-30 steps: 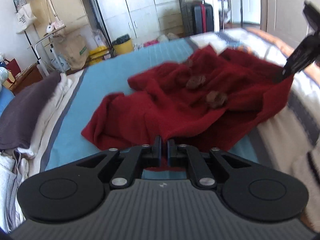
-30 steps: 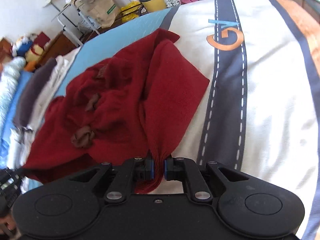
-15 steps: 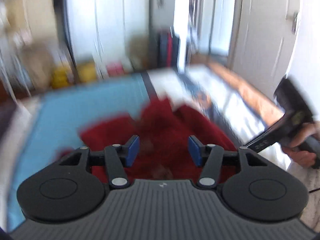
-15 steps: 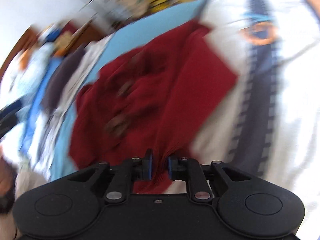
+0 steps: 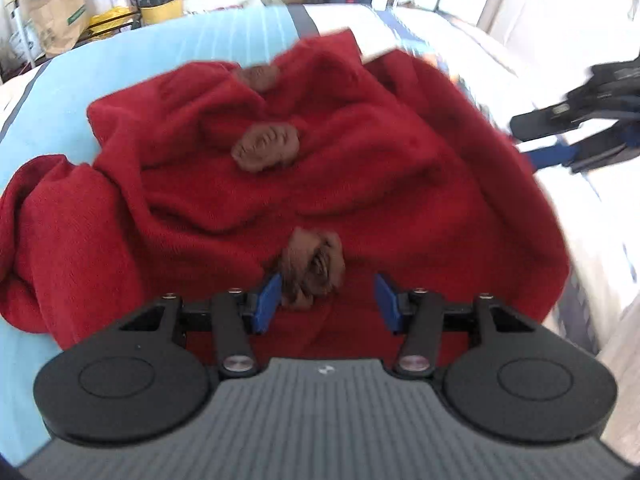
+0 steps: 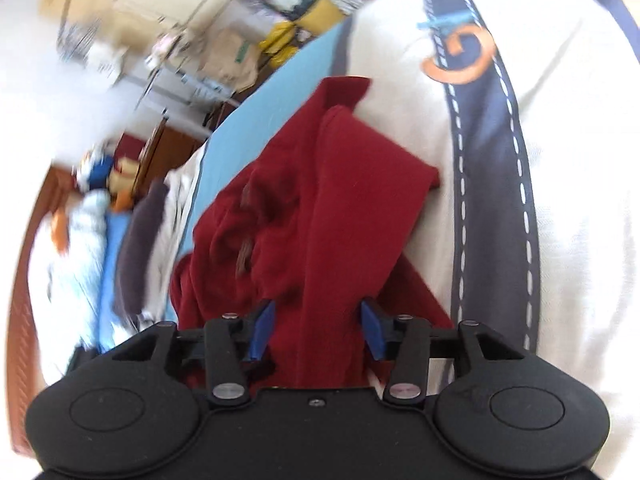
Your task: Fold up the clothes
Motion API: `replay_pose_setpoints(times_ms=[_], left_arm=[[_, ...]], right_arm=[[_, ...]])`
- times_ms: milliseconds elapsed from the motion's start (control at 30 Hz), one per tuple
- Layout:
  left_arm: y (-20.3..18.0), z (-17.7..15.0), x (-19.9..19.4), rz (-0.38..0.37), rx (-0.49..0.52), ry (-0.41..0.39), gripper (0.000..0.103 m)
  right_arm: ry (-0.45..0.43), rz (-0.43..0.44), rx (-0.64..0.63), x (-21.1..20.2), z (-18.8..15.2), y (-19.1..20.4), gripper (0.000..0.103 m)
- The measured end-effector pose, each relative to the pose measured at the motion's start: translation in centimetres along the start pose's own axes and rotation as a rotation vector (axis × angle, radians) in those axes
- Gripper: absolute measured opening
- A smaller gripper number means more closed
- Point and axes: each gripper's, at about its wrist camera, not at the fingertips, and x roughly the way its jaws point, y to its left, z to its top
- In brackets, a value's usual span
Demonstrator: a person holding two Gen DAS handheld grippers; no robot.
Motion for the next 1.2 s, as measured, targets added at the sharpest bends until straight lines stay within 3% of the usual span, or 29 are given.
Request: replay_pose_setpoints(times_ms=[167,233,300,333,400,467,633,700,800,833,900,1033,1100,1167,1200], left_arm=[[-0.1,0.4,-0.5,-0.073,-0.027,-0.124,0.05],[-0.2,0.6,-0.7,-0.102,-0.038,-0.173,0.05],[-0.2,0.7,-0.9,-0.132,-0.048,-0.223,0.05],[-0.3,0.8,-1.1,-0.146,-0.054,-0.248,0.05],[-0.3,1.0,-1.3,-0.175,-0.064,-0.297,0.05],[-0.8,1.0,-1.2,-0.198,-0.059,-0.314,0.05],[-1.7,0.8,-1.6,-0.229,-0.038,-0.383,0.052],[-1.6,0.8,-2.0,-0.25,-0.05,-0.403,0.057],[-1.8,0.8,-1.7,-0.209,-0.051,-0.345,0.055],[-1.9,0.7,-1.6,-0.178,-0.043,-0.335,0.049],[-1.7,0.5,-1.4,-0.117,-0.033,-0.335,0.014],[-0.6,0.9,-2.1,0.022,-0.036,-0.354,0.013],[0.4,1.1,-2.9,0.028,-0.078,-0.367,0.013],[1.3,1.2,-3.3,0.021,-0.123,-0.371,0.013],[1.6,1.1,-3.1,0.014,-0.142,-0.361,0.013]], right_arm=[[-0.058,0.054,0.261,3.4,2.7,-3.4,0.059],[-0.112,0.073,0.285,4.2,3.4,-3.9,0.059],[-0.194,0.053,0.235,4.3,3.9,-3.4,0.039],[-0.23,0.031,0.182,4.1,4.0,-2.8,0.015],[-0.284,-0.014,0.047,3.6,3.8,-0.8,0.011],[-0.304,-0.006,-0.063,3.1,3.2,1.4,0.011],[-0.196,0.215,-0.264,3.0,0.3,6.3,0.011],[-0.115,0.243,-0.345,3.8,-1.1,8.0,0.011],[-0.036,0.253,-0.414,4.9,-2.6,9.5,0.011],[-0.004,0.26,-0.411,5.2,-2.7,9.6,0.011],[0.043,0.282,-0.365,5.7,-2.3,9.1,0.011],[0.014,0.302,-0.22,4.3,-1.6,6.9,0.022],[-0.05,0.284,-0.178,2.9,-1.6,5.4,0.031],[-0.101,0.188,-0.181,1.9,-1.3,5.0,0.049],[-0.121,0.121,-0.202,1.6,-1.3,5.1,0.05]])
